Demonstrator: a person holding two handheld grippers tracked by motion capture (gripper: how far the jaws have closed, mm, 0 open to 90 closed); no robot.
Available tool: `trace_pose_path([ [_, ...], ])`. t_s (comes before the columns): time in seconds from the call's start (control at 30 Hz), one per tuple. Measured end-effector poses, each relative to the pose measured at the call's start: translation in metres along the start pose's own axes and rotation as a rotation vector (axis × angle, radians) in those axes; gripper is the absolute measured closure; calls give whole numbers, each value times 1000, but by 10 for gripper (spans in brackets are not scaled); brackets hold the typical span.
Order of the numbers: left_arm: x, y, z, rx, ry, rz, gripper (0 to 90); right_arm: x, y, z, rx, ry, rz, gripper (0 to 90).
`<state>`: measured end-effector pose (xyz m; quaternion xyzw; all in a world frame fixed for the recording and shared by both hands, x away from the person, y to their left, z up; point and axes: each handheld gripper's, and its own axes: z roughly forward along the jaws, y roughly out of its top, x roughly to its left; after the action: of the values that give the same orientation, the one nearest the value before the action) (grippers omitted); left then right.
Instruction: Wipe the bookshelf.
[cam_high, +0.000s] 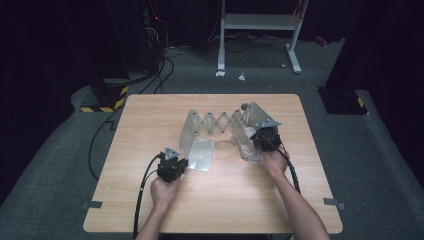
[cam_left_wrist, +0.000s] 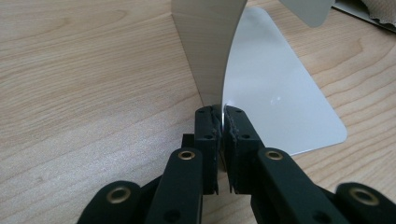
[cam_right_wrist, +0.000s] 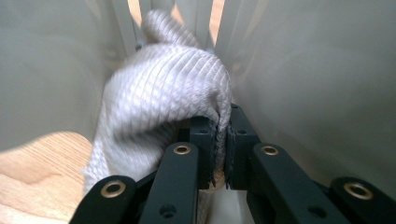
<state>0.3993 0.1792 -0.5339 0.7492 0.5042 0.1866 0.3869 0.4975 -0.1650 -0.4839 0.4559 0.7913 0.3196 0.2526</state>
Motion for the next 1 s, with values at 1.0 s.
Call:
trace_pose_path([
  [1.0, -1, 0, 0, -2, 2, 2, 840, -12, 50, -67, -198, -47, 13, 849],
])
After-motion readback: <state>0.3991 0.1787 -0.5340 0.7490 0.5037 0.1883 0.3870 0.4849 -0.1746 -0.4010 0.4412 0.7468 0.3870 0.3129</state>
